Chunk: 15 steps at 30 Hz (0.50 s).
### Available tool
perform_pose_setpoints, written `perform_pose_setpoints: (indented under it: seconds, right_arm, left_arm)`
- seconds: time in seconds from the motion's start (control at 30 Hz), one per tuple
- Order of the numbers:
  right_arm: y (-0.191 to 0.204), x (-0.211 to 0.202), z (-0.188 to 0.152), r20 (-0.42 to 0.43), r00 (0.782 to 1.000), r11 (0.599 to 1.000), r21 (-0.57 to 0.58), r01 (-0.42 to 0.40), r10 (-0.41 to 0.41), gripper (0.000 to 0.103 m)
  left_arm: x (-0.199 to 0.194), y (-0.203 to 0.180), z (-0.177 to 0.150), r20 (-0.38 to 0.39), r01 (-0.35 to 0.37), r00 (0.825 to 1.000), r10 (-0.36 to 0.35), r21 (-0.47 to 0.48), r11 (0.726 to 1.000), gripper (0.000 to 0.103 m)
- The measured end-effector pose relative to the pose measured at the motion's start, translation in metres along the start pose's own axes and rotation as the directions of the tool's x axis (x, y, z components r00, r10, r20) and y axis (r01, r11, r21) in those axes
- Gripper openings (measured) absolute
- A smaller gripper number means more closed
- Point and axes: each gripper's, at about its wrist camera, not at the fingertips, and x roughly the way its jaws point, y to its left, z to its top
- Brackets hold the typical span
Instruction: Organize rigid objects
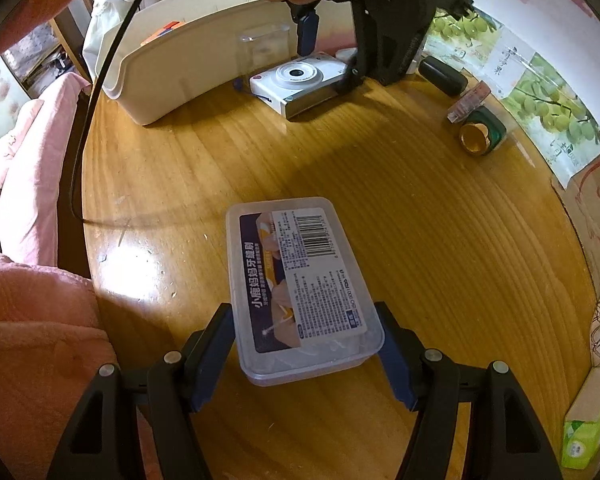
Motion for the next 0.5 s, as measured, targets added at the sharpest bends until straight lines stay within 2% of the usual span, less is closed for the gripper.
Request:
perform_pose_setpoints:
  seconds: [0.23, 0.3, 0.33, 0.5]
  right_arm:
    - [-0.002, -0.001, 0.001, -0.002, 1.0, 1.0, 0.026, -0.008, 0.008, 0.068]
    - [-0.003, -0.002, 0.0, 0.004, 1.0, 0.999, 0.044, -0.005, 0.005, 0.068]
    - [-0.004, -0.003, 0.0, 0.006, 1.0, 0.999, 0.055, 0.002, -0.002, 0.068]
    - [-0.014, -0.005, -0.003, 0.0, 1.0, 0.991, 0.133, 0.023, -0.023, 0.068]
  left_arm:
    - [0.001, -0.012, -0.023, 0.021, -0.004, 1.0, 0.003, 0.031, 1.0, 0.06]
    - [0.001, -0.01, -0.027, 0.016, 0.004, 1.0, -0.005, 0.035, 0.999, 0.06]
    - [0.009, -0.025, -0.039, 0.009, 0.011, 1.0, -0.011, 0.038, 0.999, 0.06]
    - [0.011, -0.023, -0.051, -0.012, 0.059, 0.998, -0.059, 0.021, 0.998, 0.057]
